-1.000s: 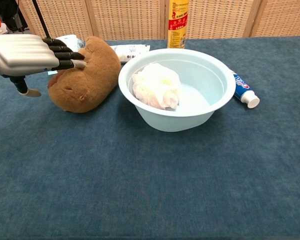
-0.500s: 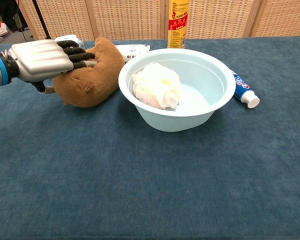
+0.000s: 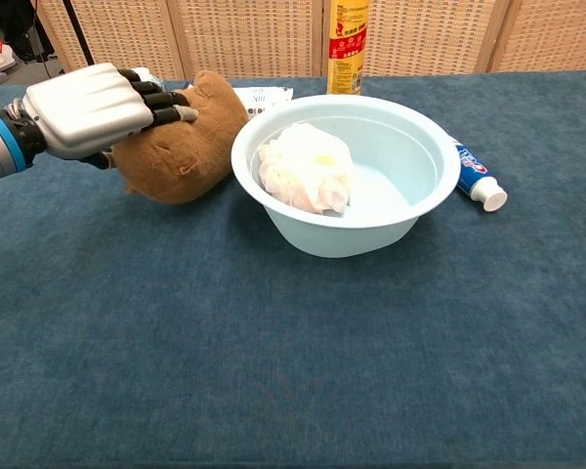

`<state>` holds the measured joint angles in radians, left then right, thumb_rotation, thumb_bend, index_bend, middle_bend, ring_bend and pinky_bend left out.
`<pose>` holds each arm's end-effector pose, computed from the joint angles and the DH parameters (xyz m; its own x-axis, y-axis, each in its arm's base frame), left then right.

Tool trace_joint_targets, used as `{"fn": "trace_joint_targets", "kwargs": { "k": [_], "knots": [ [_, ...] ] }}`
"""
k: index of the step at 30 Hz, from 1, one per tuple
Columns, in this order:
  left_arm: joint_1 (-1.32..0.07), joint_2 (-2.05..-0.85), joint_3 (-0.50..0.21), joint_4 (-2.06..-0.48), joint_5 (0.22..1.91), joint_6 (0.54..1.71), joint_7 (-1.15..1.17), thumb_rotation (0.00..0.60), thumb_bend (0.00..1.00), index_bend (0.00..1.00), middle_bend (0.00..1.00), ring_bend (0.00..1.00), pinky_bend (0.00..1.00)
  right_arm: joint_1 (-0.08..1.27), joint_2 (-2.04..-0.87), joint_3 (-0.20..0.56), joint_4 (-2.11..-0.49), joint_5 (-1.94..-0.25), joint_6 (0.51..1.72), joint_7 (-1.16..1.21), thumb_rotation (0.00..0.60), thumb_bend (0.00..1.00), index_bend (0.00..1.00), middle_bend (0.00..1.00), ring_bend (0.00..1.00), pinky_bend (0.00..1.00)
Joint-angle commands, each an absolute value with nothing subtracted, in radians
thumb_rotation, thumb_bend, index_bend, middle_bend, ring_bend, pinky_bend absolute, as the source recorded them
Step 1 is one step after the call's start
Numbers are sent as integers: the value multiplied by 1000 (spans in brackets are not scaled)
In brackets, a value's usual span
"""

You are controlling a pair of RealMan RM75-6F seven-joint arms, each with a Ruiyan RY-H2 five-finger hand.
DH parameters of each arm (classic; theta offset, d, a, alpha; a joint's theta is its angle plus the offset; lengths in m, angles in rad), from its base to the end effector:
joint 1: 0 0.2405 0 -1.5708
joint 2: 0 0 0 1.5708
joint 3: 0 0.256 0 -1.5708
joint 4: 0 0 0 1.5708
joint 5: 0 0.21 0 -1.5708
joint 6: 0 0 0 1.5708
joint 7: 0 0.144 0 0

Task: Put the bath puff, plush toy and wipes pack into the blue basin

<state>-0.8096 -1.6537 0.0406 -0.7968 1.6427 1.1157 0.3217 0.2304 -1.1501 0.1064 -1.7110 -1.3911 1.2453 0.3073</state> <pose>-0.2035 0.3886 -0.0023 0.8544 -0.3055 0.4203 0.1975 -0.5573 -0.8065 -0.2764 -0.2300 0.1201 -0.0422 -0.1688 0.9848 -0.9990 -0.0081 -0.0442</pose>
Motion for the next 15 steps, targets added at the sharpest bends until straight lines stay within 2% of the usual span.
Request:
{"fn": "trace_joint_targets", "kwargs": {
  "k": [1,8,15],
  "knots": [
    [-801,-1641,38,-798,1656,1155,299,600,453,641,350,312,387,230,-1150,106,-1712,-1393,1248,308,600,129,0,0,0,28],
    [-789,-1569,22,-836,1697,1290,244,600,476,704,405,363,425,229,-1148,105,-1715,-1399,1251,311,600,131,0,0,0,28],
    [-790,-1460,-17,-953,1700,1347,271,600,484,717,416,373,434,229,-1147,104,-1718,-1405,1254,316,600,131,0,0,0,28]
  ]
}}
